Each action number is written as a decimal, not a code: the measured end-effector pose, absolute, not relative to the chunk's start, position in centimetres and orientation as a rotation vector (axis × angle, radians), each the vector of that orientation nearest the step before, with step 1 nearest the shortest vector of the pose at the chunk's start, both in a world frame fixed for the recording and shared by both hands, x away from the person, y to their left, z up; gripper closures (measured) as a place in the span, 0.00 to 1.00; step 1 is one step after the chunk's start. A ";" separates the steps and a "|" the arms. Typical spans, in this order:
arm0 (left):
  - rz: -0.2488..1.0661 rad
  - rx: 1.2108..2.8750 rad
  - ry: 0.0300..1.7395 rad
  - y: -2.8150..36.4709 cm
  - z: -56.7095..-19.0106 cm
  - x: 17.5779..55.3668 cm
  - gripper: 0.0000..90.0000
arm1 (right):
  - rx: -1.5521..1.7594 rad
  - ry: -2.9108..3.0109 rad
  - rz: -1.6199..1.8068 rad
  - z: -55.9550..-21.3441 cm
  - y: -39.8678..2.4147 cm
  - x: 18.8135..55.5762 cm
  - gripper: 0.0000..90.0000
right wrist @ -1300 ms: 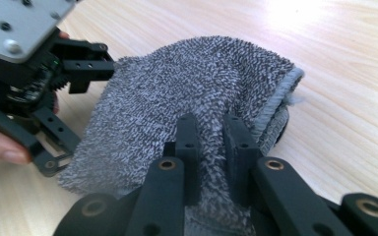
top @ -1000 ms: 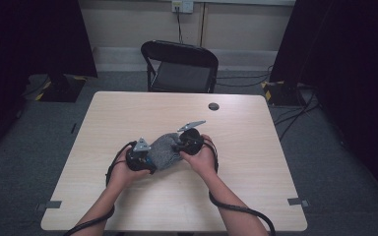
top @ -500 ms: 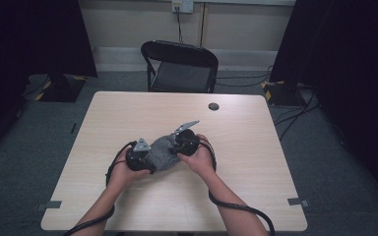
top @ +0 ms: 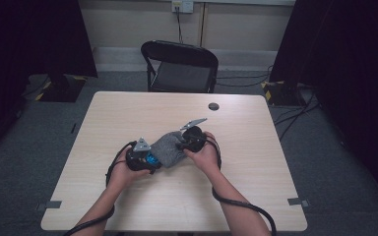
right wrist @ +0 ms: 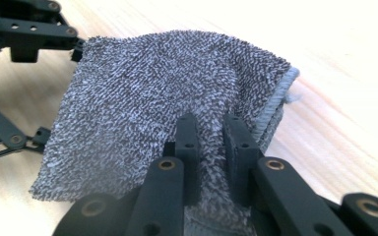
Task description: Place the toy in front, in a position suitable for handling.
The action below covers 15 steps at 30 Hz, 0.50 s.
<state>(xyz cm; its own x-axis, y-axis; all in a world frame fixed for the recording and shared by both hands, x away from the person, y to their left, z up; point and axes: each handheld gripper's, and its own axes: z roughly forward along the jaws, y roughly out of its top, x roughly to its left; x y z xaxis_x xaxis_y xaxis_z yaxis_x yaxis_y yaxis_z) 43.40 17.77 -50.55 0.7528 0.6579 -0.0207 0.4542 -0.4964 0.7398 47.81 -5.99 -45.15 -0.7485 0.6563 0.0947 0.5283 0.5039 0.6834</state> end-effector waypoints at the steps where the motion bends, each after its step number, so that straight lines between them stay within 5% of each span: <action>1: 0.340 2.181 0.829 17.8 -50.6 43.4 0.27 | 1.024 2.562 1.069 -45.1 -6.1 47.9 0.88; 15: 0.340 2.180 0.831 17.8 -50.6 43.4 0.27 | 1.090 2.521 1.046 -45.0 -8.0 49.7 0.88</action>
<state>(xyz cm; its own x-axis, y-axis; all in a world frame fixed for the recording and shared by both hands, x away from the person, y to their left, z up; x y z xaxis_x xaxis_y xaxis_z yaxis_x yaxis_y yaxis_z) 43.40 17.77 -50.56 0.7526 0.6582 -0.0212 0.4547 -0.4961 0.7397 49.68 -8.00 -45.03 -0.7070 0.7016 0.0889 0.5583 0.4766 0.6790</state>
